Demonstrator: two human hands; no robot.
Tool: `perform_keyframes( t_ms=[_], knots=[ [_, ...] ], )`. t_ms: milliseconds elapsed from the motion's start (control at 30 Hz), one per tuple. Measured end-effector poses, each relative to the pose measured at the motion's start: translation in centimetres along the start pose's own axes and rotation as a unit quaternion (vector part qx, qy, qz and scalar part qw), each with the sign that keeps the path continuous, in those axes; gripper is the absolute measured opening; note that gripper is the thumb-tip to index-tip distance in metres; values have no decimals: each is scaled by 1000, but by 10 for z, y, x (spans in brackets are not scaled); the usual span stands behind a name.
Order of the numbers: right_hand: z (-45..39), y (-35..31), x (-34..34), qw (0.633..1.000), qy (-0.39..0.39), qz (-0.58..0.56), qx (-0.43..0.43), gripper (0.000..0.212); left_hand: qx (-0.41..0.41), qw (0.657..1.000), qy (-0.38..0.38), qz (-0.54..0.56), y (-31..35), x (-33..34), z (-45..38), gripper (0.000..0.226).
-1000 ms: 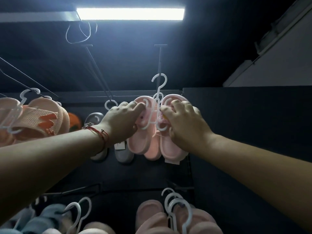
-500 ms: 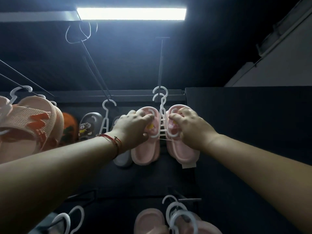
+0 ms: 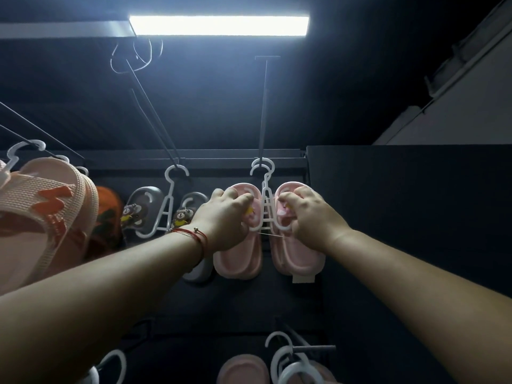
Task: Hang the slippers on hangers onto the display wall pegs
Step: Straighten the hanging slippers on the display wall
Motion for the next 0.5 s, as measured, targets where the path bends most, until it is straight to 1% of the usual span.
perform_keyframes(
  t_ms=[67, 133, 200, 233, 333, 367, 433, 500],
  knots=[
    [2, 1, -4, 999, 6, -45, 12, 60, -20, 998, 0, 64, 0, -2, 4, 69],
    [5, 1, -10, 993, 22, -116, 13, 56, -45, 989, 8, 143, -1, -2, 9, 73],
    [7, 3, -16, 978, 43, -203, 17, 48, -70, 978, 33, 196, -5, -3, 13, 75],
    [7, 6, -18, 971, 53, -233, 27, 50, -85, 971, 50, 218, -8, -4, 15, 78],
    [4, 20, -18, 953, 58, -285, 87, 74, -148, 929, 95, 326, -23, 0, 15, 93],
    [2, 26, -16, 943, 50, -309, 115, 81, -167, 914, 98, 356, -28, 4, 14, 96],
    [-1, 36, -4, 913, 13, -370, 174, 95, -198, 889, 87, 405, -34, 14, 12, 105],
    [-3, 41, 13, 876, -25, -427, 224, 118, -232, 843, 81, 478, -38, 28, 10, 124]
  ],
)
Point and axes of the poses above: each hand's wrist, its own z-axis away from the middle knuckle, its own x-axis out of the palm, y = z × x, the point moved 8 cm from there along -z, towards the middle knuckle, and after that the axes turned 9 degrees about x, right-handed, at the moved point
